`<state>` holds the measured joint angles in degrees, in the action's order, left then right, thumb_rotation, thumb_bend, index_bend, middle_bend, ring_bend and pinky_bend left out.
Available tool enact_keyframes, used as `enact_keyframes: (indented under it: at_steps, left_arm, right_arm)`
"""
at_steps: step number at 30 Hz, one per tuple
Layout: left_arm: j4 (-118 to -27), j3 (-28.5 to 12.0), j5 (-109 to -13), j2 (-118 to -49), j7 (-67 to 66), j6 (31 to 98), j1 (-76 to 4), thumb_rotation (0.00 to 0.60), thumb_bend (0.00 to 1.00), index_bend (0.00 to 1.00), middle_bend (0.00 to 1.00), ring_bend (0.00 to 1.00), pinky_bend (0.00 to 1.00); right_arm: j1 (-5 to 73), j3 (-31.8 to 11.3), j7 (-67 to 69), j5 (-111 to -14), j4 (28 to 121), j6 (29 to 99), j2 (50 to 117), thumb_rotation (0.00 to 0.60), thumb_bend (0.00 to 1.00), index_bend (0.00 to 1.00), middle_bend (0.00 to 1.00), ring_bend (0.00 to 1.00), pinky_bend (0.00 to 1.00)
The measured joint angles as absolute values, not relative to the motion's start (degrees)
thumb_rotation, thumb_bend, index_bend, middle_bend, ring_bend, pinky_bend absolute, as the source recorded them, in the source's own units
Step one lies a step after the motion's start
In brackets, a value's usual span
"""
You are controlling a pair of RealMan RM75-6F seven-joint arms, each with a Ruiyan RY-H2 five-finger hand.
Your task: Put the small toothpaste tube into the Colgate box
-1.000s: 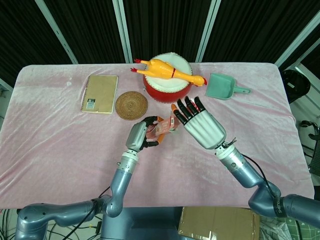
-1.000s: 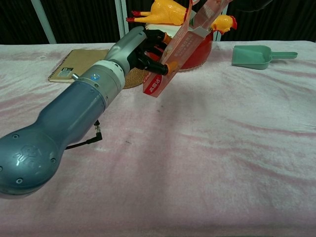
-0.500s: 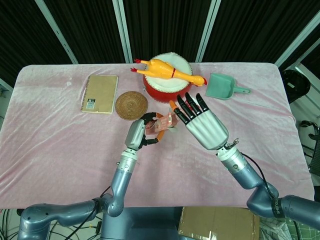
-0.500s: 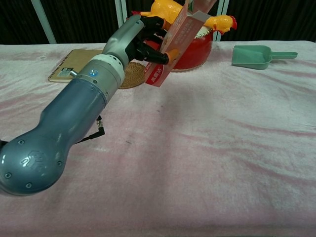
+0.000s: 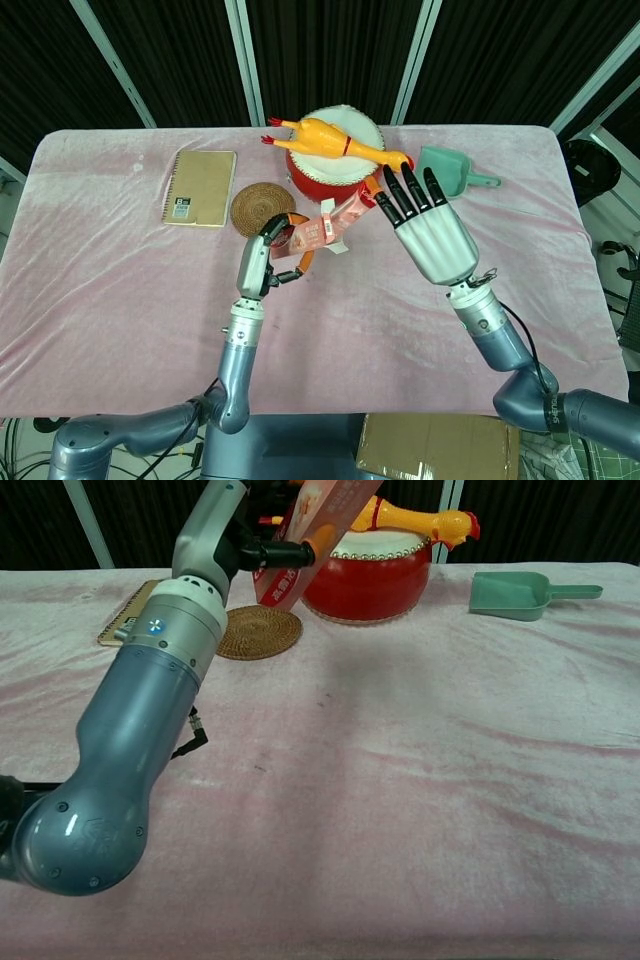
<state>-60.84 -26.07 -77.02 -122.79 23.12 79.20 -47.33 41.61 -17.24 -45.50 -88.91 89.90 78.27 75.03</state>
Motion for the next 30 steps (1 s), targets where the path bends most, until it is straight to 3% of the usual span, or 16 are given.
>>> enact_keyframes:
  at_steps: [7, 23, 30]
  left_arm:
    - [-59.78, -24.89, -77.68, -122.93, 26.78, 82.20, -44.59, 0.600, 0.42, 0.38, 0.32, 0.23, 0.33]
    - [-58.95, -26.32, -79.64, -121.48, 31.40, 85.95, -43.91, 0.600, 0.39, 0.36, 0.31, 0.22, 0.33]
    - [-59.41, -25.97, -79.34, -120.33, 30.77, 85.30, -43.46, 0.600, 0.45, 0.36, 0.31, 0.22, 0.39]
  right_arm:
    - [41.13, -18.39, -45.69, -86.71, 89.23, 78.74, 75.03, 0.600, 0.21, 0.09, 0.13, 0.14, 0.26]
    - [40.16, -19.69, -45.58, -82.17, 88.27, 79.14, 74.98, 0.600, 0.22, 0.09, 0.13, 0.14, 0.26]
    - [40.14, -19.39, -45.45, -82.07, 89.02, 79.18, 75.05, 0.600, 0.22, 0.09, 0.13, 0.14, 0.26]
